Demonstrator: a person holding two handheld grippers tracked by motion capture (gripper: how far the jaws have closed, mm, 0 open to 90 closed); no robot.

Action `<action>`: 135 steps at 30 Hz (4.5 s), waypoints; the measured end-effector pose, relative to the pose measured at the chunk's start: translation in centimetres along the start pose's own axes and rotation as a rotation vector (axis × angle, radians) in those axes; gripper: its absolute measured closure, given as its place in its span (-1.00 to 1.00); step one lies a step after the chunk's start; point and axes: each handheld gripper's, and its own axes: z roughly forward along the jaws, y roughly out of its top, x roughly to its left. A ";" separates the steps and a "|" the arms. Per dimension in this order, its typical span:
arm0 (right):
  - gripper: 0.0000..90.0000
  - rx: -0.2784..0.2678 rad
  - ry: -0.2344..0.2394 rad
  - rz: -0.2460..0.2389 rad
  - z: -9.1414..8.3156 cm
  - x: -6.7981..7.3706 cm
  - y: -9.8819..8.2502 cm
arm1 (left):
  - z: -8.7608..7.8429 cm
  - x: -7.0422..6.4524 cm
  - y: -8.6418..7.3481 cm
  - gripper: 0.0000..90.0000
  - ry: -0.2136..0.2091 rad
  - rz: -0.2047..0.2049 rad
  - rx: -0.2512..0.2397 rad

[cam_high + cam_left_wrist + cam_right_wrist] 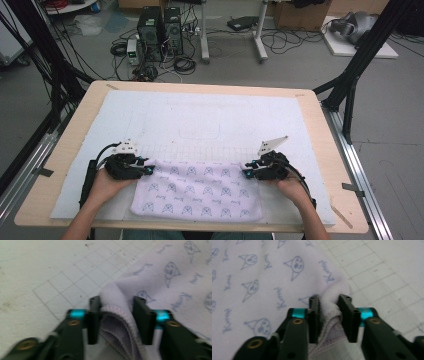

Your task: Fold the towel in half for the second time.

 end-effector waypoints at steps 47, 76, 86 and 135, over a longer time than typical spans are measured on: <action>0.18 -0.013 -0.083 -0.033 1.2 -0.7 2.0 | 1.1 2.2 0.6 0.29 0.110 0.065 -0.028; 0.27 -0.051 -0.007 -0.056 -0.4 -1.6 1.3 | -0.5 0.0 1.0 0.19 0.077 0.068 -0.077; 0.68 -0.056 -0.067 0.030 0.3 -2.4 1.9 | 1.4 0.6 1.2 0.87 0.112 0.070 0.005; -0.65 -0.245 -0.226 0.131 -3.7 2.2 -1.4 | -3.7 -1.9 0.0 -0.65 0.140 -0.039 -0.175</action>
